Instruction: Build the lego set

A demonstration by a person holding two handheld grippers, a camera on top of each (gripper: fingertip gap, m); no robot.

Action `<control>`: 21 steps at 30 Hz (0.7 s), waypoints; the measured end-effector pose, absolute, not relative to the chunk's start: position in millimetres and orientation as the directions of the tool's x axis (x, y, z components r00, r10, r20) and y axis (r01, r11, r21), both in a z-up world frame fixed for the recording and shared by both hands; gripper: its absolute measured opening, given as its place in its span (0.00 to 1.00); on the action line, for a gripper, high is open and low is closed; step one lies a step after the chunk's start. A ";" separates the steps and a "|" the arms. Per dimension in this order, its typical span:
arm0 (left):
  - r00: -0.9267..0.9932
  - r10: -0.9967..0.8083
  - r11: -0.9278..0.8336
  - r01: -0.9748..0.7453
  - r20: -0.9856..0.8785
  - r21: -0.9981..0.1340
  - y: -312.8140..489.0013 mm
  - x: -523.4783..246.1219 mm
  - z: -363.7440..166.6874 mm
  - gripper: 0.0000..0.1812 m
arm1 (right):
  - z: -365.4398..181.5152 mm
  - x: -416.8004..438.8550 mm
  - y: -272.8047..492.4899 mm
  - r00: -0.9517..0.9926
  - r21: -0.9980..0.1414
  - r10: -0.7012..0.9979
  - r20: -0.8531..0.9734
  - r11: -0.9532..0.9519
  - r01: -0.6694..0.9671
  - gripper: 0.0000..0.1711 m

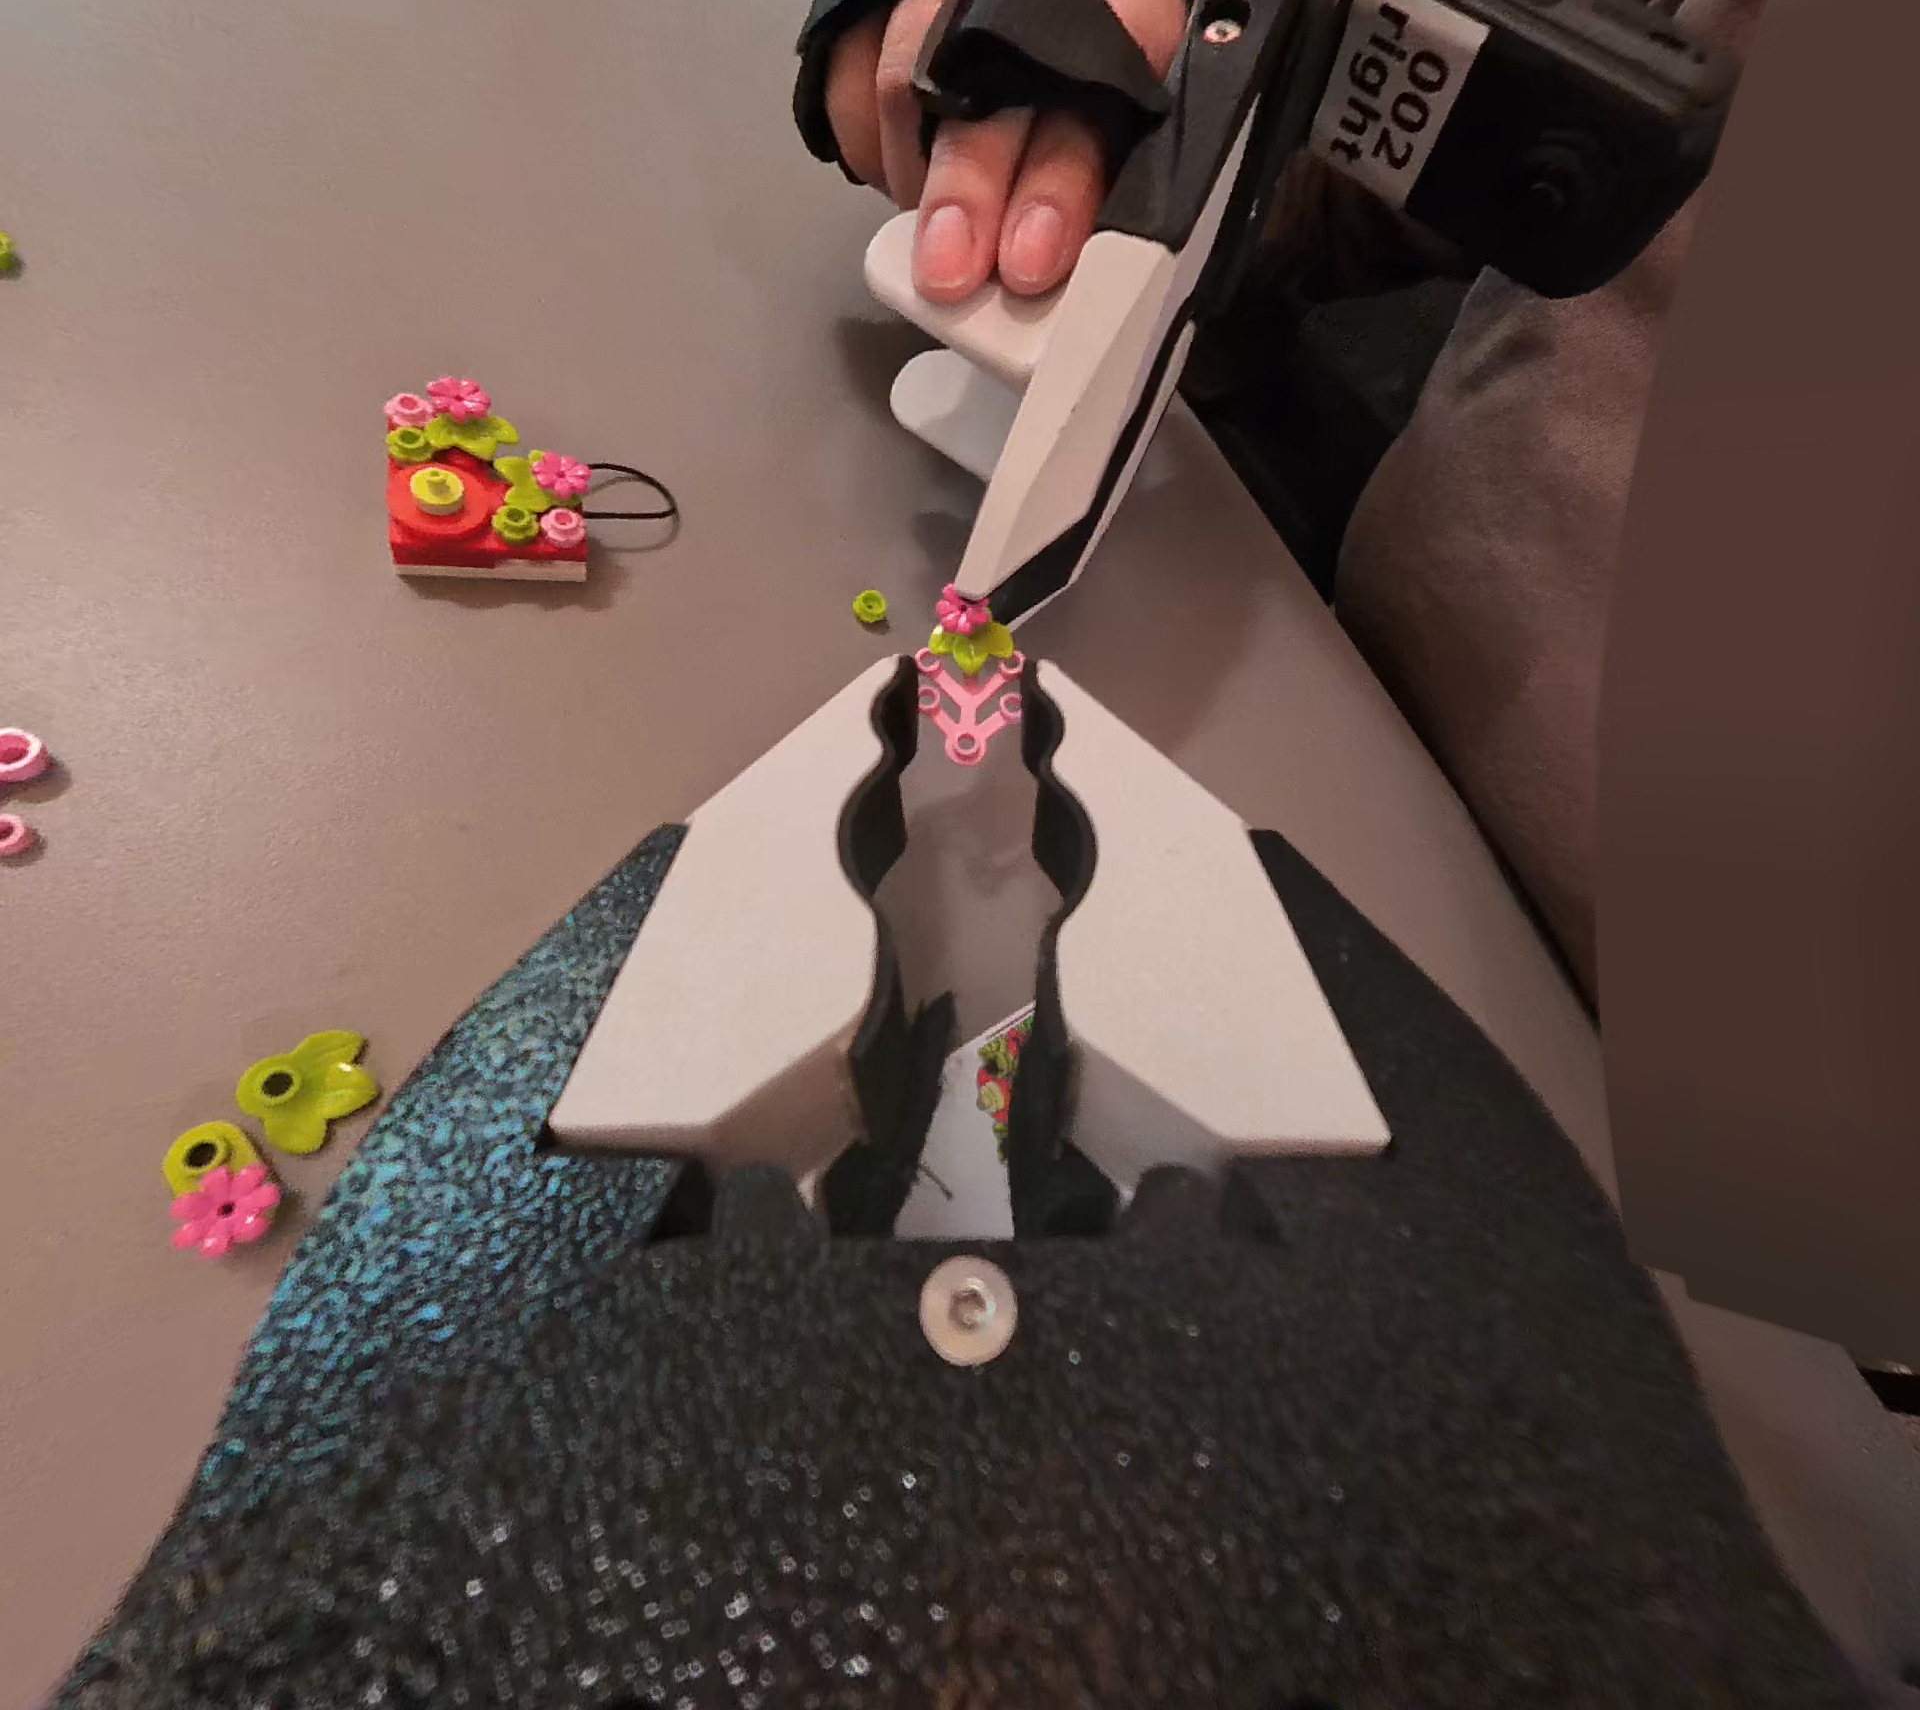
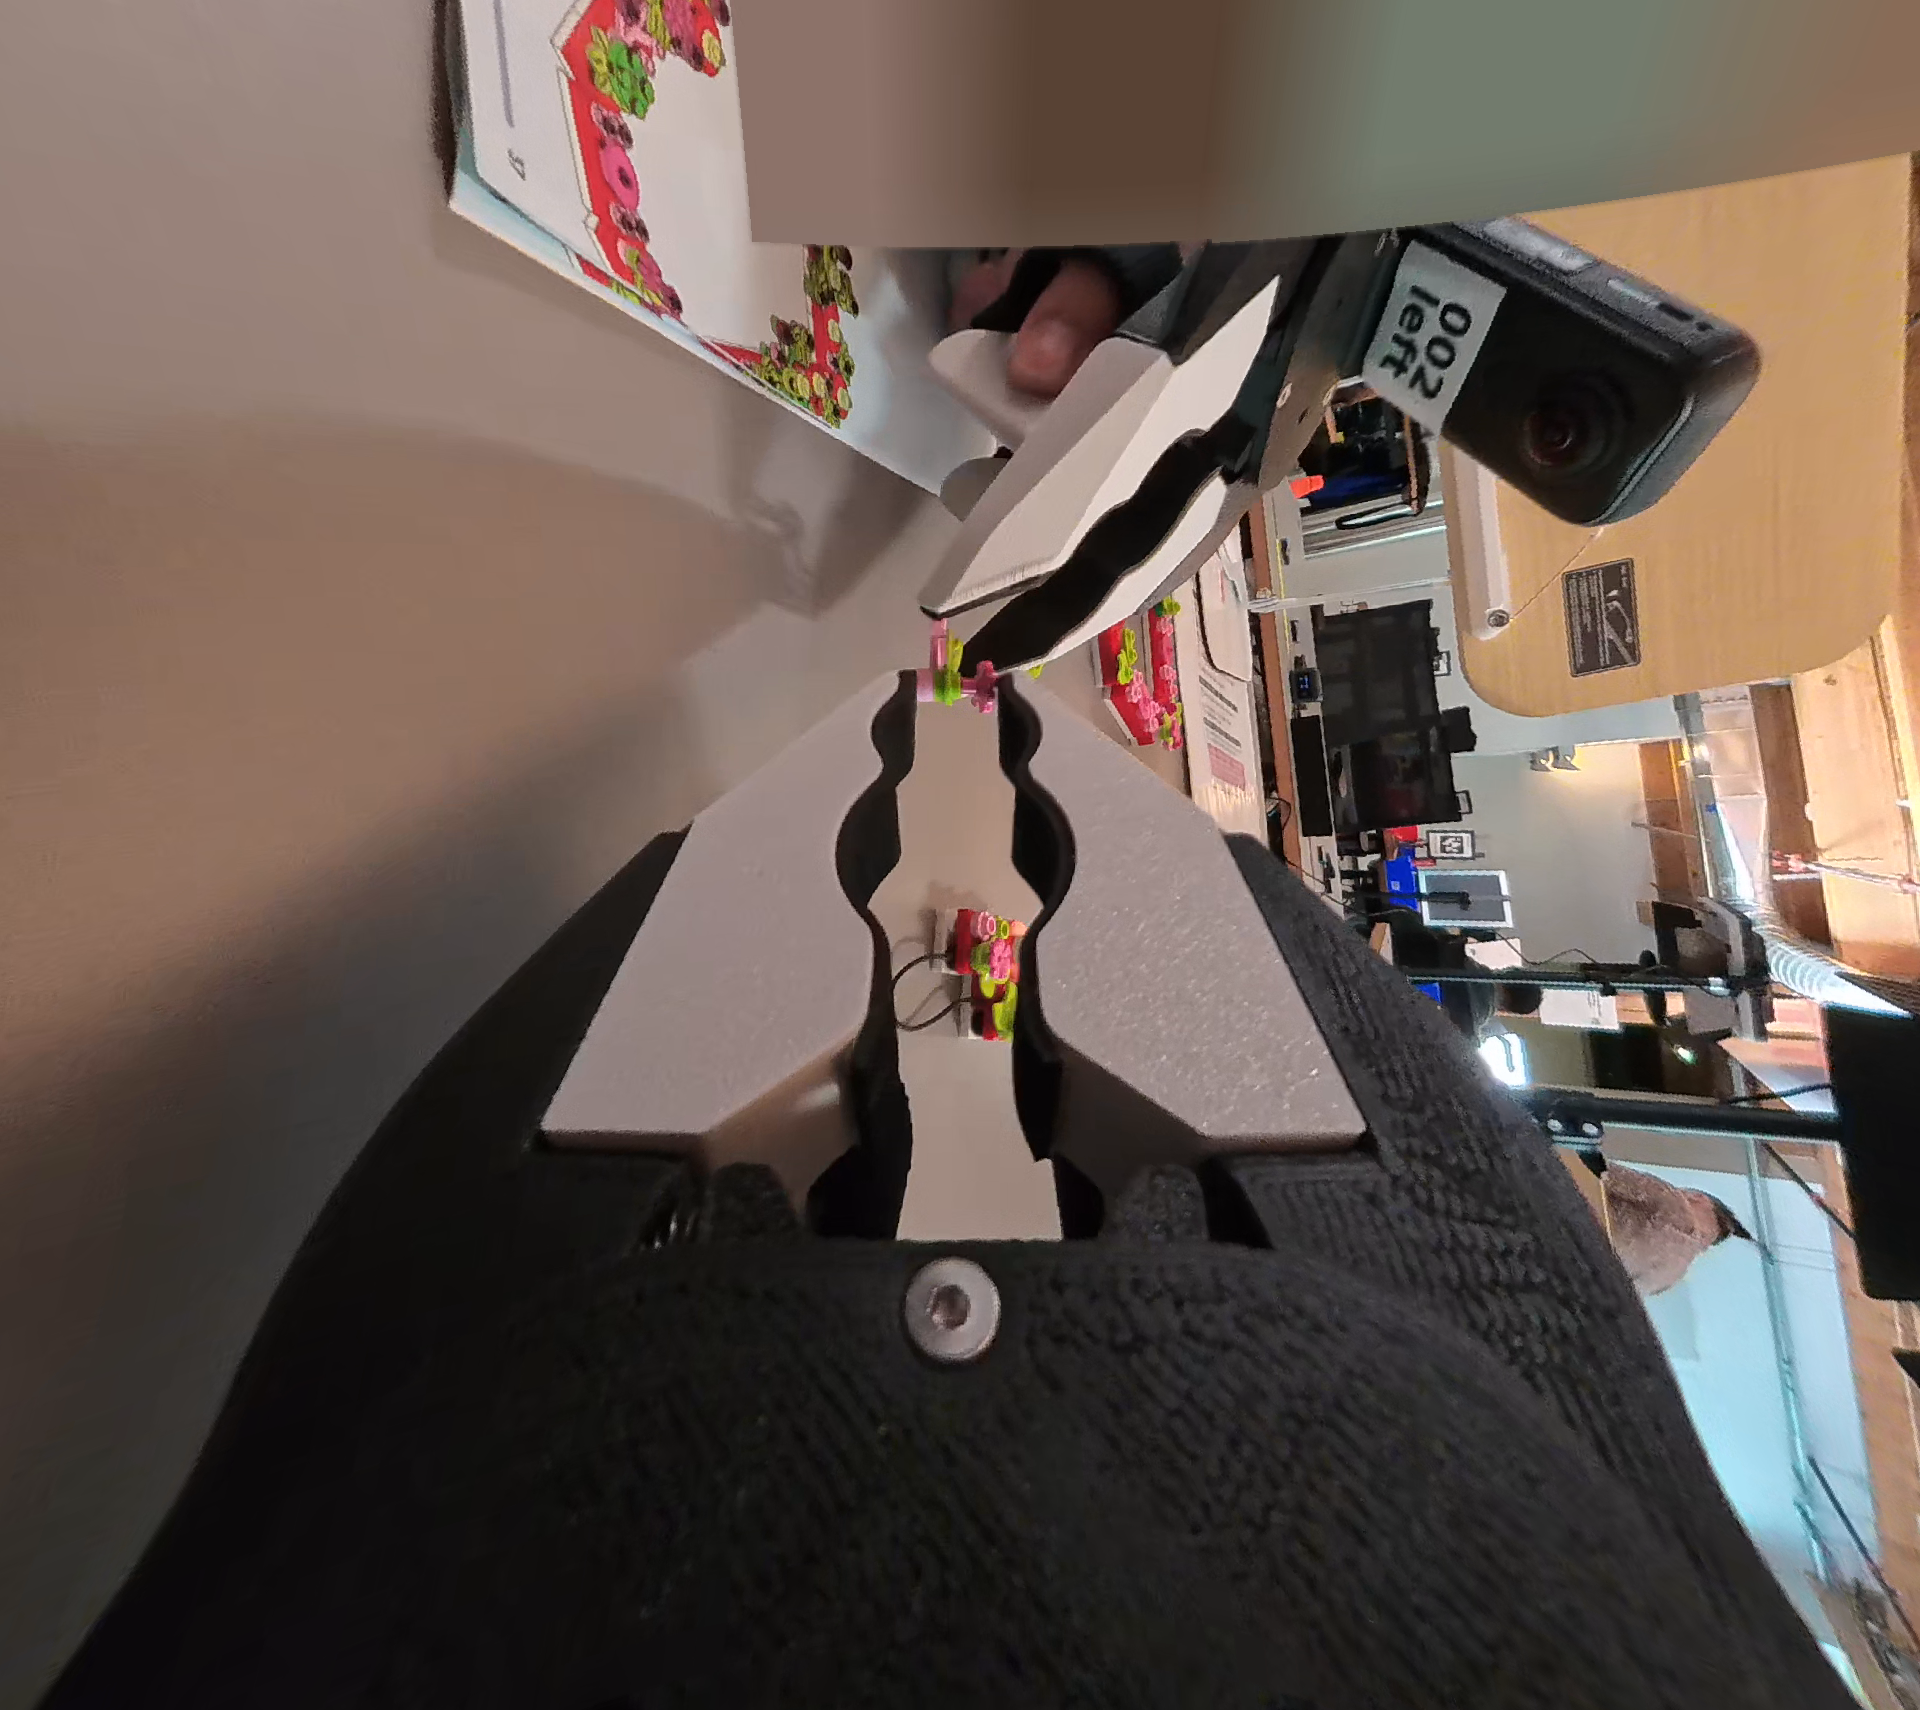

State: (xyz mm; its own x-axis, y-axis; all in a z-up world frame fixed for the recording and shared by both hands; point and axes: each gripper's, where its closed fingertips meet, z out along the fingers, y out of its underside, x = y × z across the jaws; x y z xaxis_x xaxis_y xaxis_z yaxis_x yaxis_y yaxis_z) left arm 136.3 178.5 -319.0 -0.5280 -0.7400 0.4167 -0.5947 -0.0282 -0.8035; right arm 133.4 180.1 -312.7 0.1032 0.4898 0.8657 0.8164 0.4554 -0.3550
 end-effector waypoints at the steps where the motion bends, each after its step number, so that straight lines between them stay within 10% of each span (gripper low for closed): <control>1: -0.531 -0.733 -0.036 -0.594 0.425 -0.804 177.2 136.3 -317.8 0.10 | -311.7 132.9 179.9 0.104 -0.355 0.486 0.868 0.458 0.815 0.08; 21: -0.549 -0.690 -0.062 -0.605 0.472 -0.794 170.7 132.9 -315.9 0.10 | -306.7 129.9 173.3 0.120 -0.381 0.489 0.864 0.479 0.791 0.06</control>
State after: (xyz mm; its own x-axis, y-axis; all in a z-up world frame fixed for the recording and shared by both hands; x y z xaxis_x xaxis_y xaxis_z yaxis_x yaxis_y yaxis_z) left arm 132.9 170.7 -315.9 -0.5489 -0.6898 0.4721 -0.6049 -0.0620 -0.7939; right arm 129.9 173.3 -306.7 0.1203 0.4887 0.8641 0.7907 0.4792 -0.3811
